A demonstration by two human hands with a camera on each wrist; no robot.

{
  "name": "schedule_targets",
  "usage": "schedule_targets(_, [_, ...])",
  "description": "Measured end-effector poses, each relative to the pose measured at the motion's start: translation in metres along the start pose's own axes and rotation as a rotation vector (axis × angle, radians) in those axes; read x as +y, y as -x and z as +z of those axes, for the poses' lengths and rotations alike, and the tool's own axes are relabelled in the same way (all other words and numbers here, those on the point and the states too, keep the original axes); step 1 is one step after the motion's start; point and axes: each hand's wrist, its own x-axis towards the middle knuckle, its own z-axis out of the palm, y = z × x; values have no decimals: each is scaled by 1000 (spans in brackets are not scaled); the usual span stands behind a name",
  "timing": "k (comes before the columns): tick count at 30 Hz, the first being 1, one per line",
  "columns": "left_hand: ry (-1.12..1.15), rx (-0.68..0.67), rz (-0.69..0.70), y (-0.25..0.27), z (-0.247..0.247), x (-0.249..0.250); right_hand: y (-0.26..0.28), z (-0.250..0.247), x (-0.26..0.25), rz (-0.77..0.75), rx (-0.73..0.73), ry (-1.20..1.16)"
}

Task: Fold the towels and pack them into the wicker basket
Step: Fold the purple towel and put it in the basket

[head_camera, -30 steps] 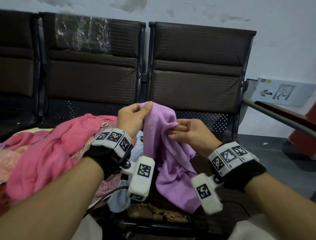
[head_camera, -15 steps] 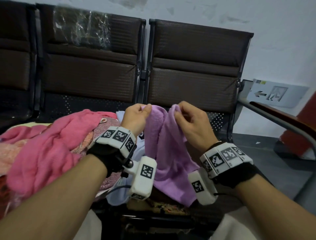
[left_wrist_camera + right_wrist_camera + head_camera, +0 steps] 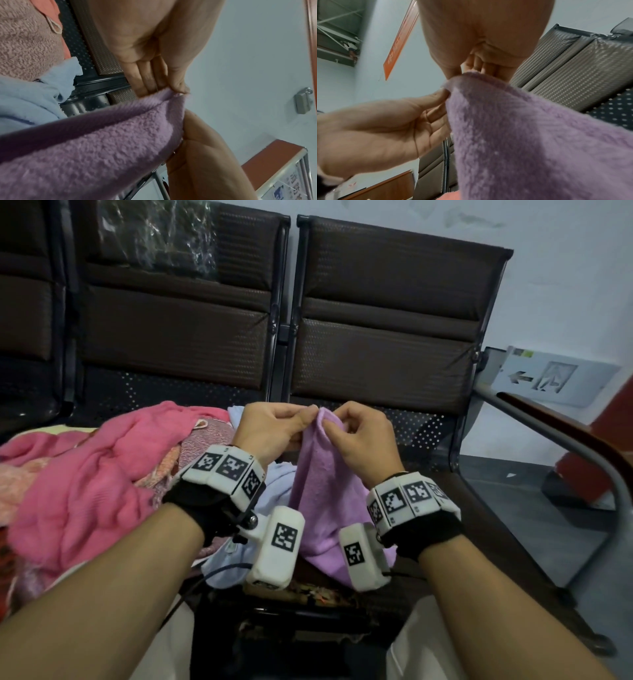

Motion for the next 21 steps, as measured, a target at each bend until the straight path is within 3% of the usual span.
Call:
schedule_targets(6, [-38,-74,28,11,1,7,2,-4,-2,-4,-15,51])
schedule_targets(11, [-113,-60,59,12,-4,4,6,-10,0,-6,-69,-3])
schedule_targets(15, [-197,-18,92,12,-14,2,13,-18,3,-35,-323,67])
schedule_targets(17, [-178,81,92,9,-25,1,20,-25,10,-51,-456,190])
schedule_targets(21, [-116,245,48,6,-53,4,30,-46,31,57,-695,406])
